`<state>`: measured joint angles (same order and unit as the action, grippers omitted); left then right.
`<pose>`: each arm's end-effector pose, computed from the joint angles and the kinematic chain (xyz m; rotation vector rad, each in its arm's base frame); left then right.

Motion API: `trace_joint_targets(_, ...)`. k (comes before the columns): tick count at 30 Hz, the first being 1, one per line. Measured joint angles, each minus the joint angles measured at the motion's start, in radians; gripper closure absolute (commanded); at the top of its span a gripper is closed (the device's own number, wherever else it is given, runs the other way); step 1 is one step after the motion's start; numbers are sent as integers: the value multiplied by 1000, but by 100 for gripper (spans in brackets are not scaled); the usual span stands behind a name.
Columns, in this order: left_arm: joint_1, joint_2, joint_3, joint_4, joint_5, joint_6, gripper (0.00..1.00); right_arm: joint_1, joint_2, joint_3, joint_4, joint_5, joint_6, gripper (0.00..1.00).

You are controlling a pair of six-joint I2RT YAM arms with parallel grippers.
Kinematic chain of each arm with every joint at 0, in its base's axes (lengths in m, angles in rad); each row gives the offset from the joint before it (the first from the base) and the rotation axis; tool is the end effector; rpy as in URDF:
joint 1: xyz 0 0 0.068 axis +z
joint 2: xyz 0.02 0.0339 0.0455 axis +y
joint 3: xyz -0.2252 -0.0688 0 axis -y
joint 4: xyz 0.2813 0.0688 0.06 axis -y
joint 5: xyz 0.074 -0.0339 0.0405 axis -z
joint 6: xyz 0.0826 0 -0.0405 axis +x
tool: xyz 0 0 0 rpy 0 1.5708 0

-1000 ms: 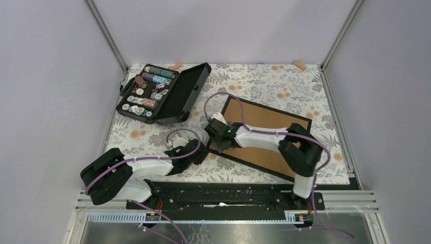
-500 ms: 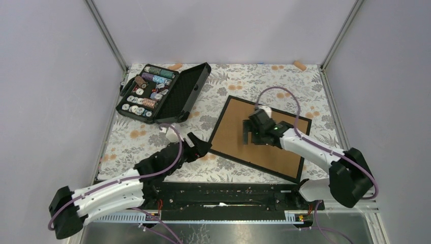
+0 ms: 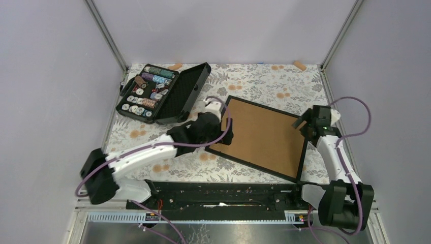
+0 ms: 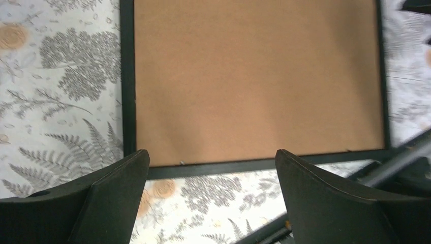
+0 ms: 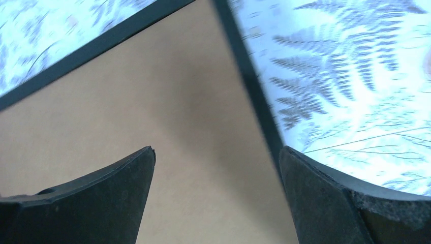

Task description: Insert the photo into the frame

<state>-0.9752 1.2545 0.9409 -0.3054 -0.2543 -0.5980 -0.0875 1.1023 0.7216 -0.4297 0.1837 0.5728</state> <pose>0.2200 -0.2875 0.2085 0.2737 2.2177 -0.6123 0.3062 -0.0420 0.1532 0.8480 2.2064 0.0156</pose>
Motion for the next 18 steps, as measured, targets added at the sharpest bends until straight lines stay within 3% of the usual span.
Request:
trace_joint_targets(5, 29, 211, 116, -44, -76, 56, 1, -147, 66, -10, 27, 13, -19, 0)
trace_joint_targets(11, 120, 386, 143, -64, -102, 59, 1, -212, 152, -18, 83, 21, -53, 0)
trace_joint_targets(18, 127, 468, 119, -48, -112, 51, 2, -229, 249, -33, 154, -13, -73, 0)
